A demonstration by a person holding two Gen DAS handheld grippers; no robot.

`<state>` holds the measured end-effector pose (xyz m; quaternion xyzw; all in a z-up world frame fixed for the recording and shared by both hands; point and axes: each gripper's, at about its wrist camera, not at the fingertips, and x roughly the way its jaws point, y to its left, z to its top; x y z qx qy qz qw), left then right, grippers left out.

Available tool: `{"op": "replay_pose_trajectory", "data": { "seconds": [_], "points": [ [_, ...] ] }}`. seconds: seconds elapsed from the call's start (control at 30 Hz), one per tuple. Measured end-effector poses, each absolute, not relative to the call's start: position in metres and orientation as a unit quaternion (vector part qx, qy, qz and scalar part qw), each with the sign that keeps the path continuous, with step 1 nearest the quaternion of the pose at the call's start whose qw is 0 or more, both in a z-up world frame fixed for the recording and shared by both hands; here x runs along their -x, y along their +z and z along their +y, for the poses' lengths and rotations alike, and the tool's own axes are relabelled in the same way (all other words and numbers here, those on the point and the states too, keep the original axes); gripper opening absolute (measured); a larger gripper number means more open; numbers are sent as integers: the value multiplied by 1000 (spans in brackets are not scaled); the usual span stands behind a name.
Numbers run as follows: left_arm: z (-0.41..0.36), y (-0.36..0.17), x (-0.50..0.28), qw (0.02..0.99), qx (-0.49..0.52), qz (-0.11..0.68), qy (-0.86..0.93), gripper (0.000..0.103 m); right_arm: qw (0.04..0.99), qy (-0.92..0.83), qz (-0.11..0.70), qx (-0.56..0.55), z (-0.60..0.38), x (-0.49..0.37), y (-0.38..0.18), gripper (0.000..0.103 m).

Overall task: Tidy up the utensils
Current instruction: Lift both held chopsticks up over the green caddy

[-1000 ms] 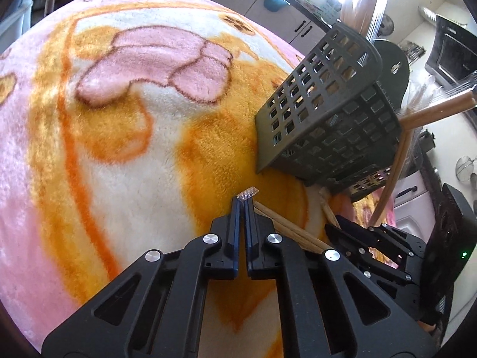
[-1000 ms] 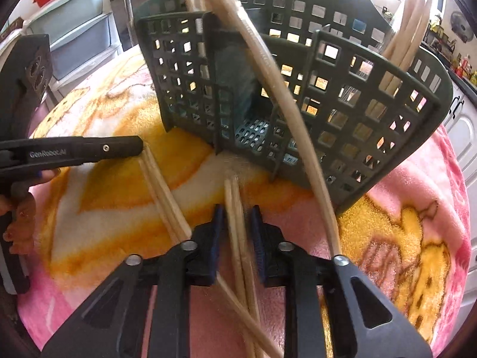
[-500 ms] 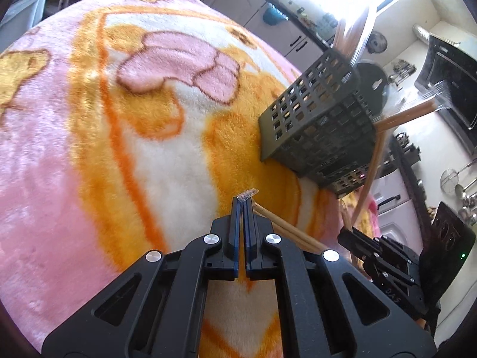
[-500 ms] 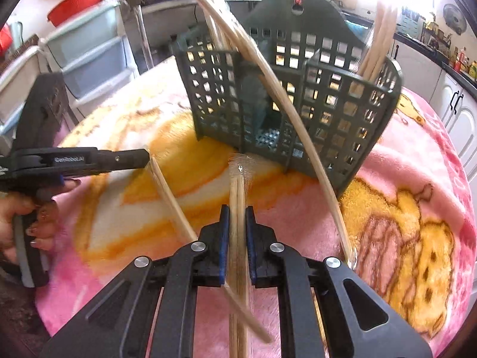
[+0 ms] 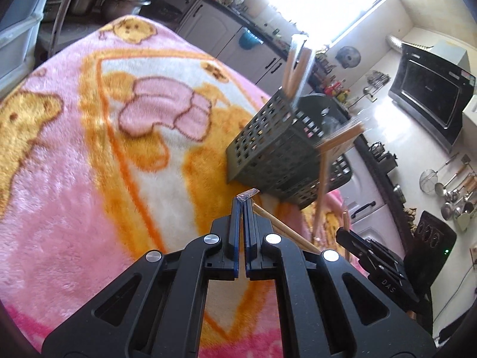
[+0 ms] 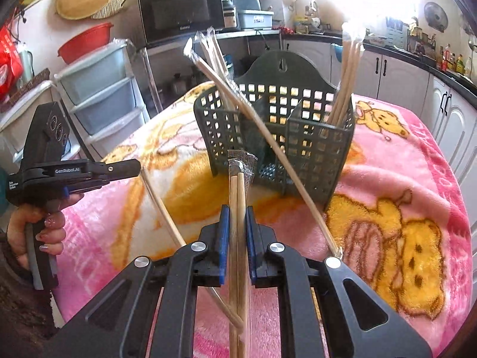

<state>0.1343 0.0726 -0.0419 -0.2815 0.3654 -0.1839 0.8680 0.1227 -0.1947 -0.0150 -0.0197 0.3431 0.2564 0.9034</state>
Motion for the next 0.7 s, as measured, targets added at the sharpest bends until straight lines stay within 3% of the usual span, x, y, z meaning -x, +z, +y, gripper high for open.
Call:
{"op": "replay_pose_trajectory", "data": {
  "seconds": [0.7],
  "points": [
    [28, 81, -114, 900, 229, 247, -277, 1, 939, 207, 269, -49, -262, -116, 29, 11]
  ]
}}
